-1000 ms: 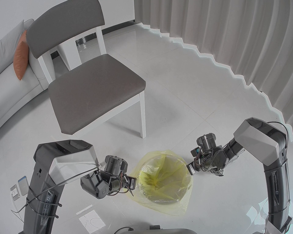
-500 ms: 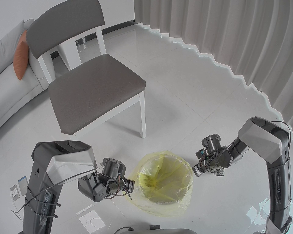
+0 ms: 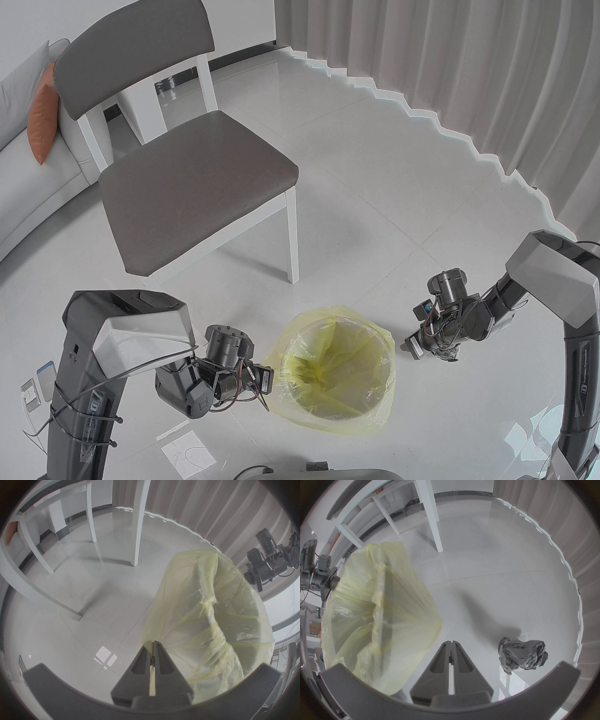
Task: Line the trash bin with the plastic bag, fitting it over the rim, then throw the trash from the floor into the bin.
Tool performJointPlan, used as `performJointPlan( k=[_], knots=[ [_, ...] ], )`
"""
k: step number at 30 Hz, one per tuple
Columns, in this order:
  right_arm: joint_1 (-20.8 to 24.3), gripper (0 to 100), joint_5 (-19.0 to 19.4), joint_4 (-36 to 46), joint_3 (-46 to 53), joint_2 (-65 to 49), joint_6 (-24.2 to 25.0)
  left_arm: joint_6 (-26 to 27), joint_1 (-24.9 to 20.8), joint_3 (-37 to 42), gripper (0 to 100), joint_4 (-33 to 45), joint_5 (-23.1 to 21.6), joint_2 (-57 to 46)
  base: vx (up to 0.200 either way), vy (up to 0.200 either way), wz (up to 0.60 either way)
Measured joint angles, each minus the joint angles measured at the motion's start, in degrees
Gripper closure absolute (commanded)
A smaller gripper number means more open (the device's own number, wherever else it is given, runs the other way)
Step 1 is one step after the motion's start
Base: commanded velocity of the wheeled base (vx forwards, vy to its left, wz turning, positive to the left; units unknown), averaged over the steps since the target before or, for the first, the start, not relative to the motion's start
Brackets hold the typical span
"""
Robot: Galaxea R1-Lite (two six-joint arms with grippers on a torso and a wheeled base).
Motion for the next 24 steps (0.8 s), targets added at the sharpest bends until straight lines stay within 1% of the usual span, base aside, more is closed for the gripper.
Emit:
performJointPlan(
  k=[6,11,15,19,24],
  knots=[
    [-0.16,0,0.05,-0.09,2.58,-4.53,-0.2,0.0,0.5,0.69,0,-0.46,0.51,0.12,0.0,0.0,0.0],
    [-0.24,0,0.05,-0.09,4.46,-8.02,-0.38,0.09,1.94,2.47,0,-2.95,0.93,0.09,0.0,0.0,0.0],
    [-0.55,0,0.05,-0.13,5.71,-10.33,-0.38,0.35,3.82,5.81,0,-8.53,1.0,-0.16,0.0,0.0,0.0],
    [-0.93,0,0.05,-0.82,7.14,-12.31,-0.35,0.49,5.13,11.0,0,-14.2,0.98,-0.62,0.0,0.0,0.0],
    [-1.29,0,0.07,-2.44,8.98,-13.97,-0.38,0.9,5.33,19.24,0,-28.23,0.67,-0.85,0.0,0.0,0.0]
  ],
)
